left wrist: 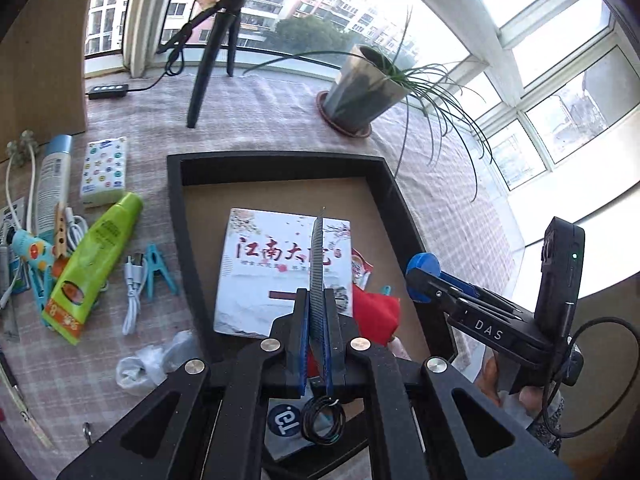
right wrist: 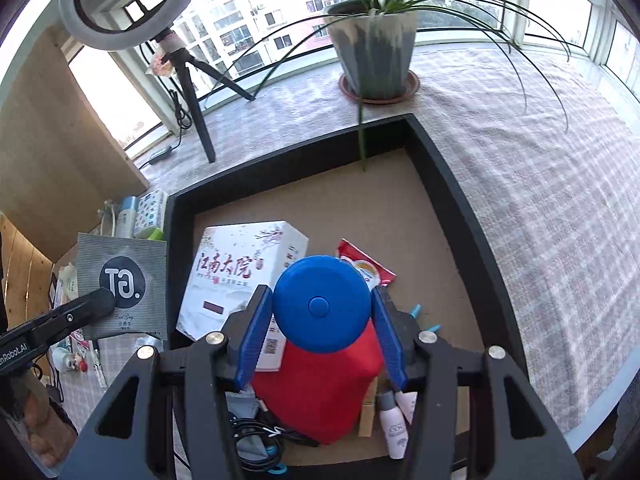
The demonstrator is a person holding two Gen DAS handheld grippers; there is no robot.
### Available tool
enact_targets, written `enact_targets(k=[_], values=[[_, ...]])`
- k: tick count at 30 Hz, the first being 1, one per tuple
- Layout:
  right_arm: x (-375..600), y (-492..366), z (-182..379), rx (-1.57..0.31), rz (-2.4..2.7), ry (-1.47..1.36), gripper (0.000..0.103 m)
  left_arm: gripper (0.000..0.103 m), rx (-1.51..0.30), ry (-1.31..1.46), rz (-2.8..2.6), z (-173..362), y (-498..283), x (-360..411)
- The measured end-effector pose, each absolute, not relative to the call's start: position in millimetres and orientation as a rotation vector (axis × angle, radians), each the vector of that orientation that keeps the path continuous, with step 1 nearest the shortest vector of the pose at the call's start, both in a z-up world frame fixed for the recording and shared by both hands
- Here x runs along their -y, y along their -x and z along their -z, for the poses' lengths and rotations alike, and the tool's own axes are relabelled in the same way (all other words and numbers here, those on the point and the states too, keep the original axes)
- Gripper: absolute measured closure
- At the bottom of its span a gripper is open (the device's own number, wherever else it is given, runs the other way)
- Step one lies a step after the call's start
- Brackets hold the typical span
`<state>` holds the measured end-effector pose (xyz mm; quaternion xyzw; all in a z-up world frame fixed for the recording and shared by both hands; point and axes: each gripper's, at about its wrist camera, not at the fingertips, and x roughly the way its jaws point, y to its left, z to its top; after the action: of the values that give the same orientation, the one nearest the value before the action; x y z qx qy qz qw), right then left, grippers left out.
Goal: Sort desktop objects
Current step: 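Carry the grey comb into the tray and release while the right gripper releases the tape measure, then move both grippers back over the pile of items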
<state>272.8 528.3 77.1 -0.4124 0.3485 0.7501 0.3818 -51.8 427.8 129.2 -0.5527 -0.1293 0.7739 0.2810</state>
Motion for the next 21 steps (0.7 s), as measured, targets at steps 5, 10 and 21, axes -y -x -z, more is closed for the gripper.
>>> enact_targets(k=[5,10,21], values=[[-535,-303,-74,-0.915,-1.858,1.028,0.054,0.098,0.260,1.472,-2.005,-132,36,-472],[-538,-312,-75,-0.929,-1.847,1.021,0.051,0.076,0.201,1.467,-1.962,-136,24,-492],[-524,-281,-86,-0.912,-1.921,1.034,0.046,0.072,0.224,1.474,-2.119,-142,29,-437]])
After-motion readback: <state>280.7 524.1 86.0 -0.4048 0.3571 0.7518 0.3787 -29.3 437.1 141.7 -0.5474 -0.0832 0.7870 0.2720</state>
